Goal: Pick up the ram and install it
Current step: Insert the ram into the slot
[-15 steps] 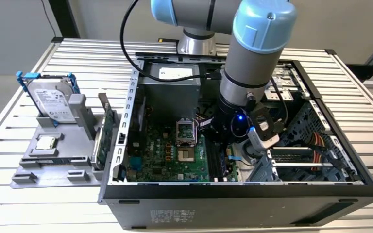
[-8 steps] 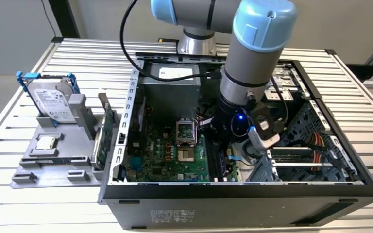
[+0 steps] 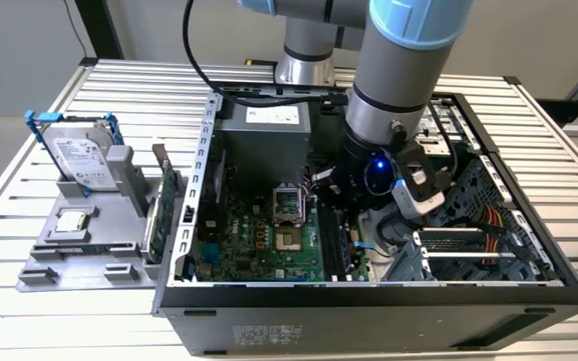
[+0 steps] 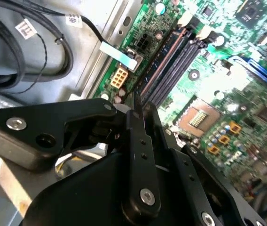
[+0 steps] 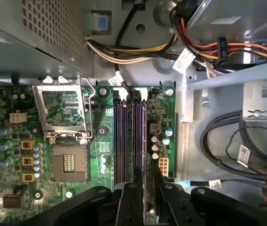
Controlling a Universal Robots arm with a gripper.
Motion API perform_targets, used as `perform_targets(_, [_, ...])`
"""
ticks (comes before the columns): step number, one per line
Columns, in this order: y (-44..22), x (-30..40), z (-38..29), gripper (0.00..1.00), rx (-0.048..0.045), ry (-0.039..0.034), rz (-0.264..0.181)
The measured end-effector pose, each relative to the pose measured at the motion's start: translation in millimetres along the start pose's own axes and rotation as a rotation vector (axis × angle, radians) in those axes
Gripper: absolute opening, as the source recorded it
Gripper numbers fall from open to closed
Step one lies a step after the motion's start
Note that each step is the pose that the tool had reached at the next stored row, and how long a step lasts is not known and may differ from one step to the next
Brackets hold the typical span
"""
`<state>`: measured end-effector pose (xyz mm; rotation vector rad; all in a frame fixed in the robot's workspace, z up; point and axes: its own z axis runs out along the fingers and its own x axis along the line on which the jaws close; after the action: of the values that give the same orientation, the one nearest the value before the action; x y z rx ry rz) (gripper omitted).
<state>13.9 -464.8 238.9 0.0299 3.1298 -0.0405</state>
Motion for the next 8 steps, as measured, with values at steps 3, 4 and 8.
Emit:
perform_targets(3, [-0.1,0.0,-0.1,0.0,0.0008,0.0001,0.0])
perform_targets(4, [-0.1,0.0,-0.1,0.0,0.001,0.0,0.0])
perform_targets(8, [-0.1,0.0,-0.1,0.0,0.0018,0.0,0.0])
